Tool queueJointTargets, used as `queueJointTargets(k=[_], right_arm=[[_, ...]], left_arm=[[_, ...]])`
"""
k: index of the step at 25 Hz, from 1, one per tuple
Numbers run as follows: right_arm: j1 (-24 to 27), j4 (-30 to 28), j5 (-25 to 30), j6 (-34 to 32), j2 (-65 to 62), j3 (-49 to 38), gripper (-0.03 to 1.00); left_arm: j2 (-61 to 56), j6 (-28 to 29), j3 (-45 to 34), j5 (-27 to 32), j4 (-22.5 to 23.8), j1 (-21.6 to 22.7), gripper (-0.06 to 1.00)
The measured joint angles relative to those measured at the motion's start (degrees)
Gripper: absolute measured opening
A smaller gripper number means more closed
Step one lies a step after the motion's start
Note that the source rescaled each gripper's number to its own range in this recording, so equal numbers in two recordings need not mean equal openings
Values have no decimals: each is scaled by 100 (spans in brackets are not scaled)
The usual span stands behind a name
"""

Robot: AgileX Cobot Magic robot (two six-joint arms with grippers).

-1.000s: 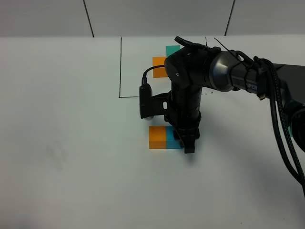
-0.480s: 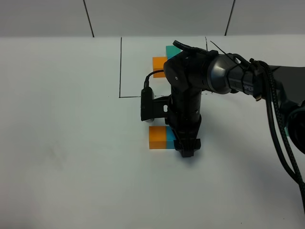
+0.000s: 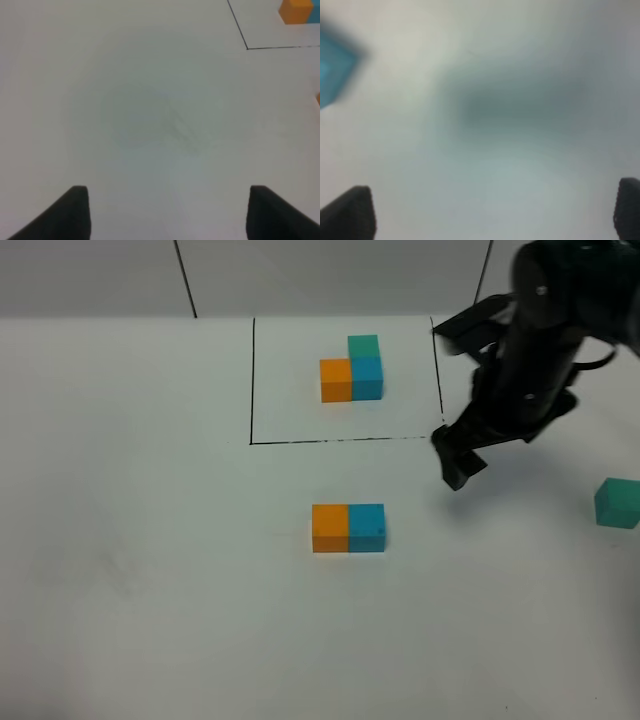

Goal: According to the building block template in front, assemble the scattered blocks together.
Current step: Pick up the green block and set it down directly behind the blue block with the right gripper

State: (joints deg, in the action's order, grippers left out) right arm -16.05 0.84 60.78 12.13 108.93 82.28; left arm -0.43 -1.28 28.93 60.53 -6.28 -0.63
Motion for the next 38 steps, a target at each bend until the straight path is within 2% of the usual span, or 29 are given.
queueJointTargets(k=[5,9,12,15,21,28,30,33,34,37,38], right_arm=[[1153,-184,-816,-1530,-762,-928,92],[1894,-175,-1326,-2031,-846,-1292,91],[2221,-150,-1455,-2068,-679,-1335,90],[2341,-148,-1659,-1893,-465,-1362,89],[2353,-23,-1862,-1423,38,-1375,89],[2381,-13,-1881,-1340,451,-1375,87],[2415,-13,-1875,-1333,496,-1375,84],[2420,-16,-1831,-1331,521,-1375,71],[2420,-16,-1814,-1331,525,-1375,64],[2420,-16,-1799,-1331,525,-1375,34],[2420,-16,-1788,-1331,525,-1375,17]], left_arm=[[0,0,0,0,0,0,41],[0,0,0,0,0,0,41],[0,0,0,0,0,0,41],[0,0,0,0,0,0,41],[0,5,0,0,0,0,41],[0,5,0,0,0,0,41],[0,5,0,0,0,0,41],[0,5,0,0,0,0,41],[0,5,0,0,0,0,41],[0,5,0,0,0,0,41],[0,5,0,0,0,0,41]])
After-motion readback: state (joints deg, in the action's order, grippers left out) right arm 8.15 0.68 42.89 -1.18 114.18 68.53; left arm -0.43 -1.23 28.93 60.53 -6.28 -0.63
